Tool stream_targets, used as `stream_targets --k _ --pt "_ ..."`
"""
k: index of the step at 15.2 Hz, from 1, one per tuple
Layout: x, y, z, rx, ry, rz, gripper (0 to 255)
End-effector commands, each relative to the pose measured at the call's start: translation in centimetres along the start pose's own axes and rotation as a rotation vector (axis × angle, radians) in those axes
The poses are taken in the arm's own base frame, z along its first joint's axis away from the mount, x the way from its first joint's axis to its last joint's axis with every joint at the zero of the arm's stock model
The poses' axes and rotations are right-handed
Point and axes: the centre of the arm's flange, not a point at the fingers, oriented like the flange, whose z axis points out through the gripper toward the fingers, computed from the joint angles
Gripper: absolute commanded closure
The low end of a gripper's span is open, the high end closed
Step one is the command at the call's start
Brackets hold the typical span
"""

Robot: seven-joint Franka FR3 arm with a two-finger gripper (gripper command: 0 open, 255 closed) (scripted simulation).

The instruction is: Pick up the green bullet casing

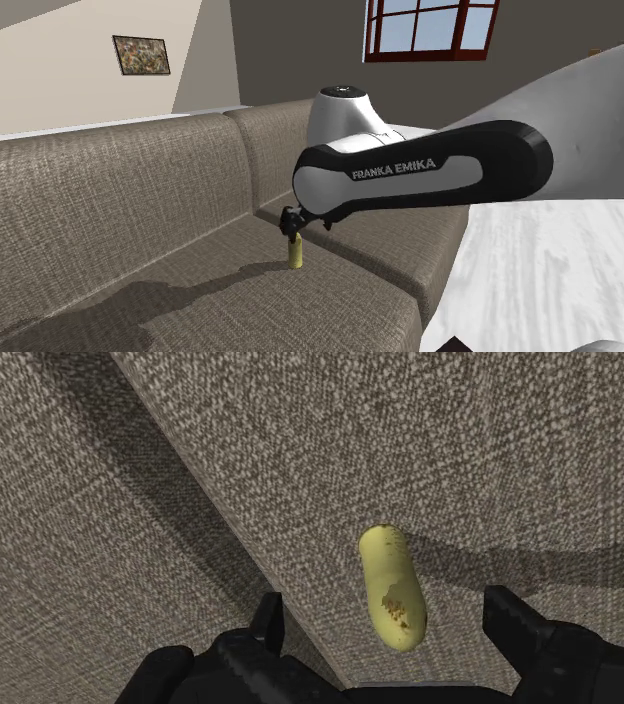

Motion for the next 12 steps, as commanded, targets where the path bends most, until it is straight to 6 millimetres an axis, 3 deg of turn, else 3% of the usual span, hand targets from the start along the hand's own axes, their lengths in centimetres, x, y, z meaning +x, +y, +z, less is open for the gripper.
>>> stream_targets --k 1,3,10,12 --pt "1.4 -1.1 1.2 -0.003 0.041 0.023 0" --pt "2.3 -1.9 2.2 -0.007 0.065 0.036 0" --pt "1.0 -1.9 6.0 -0.007 0.065 0.036 0" --pt "1.0 -1.9 6.0 -0.007 0.065 0.036 0"
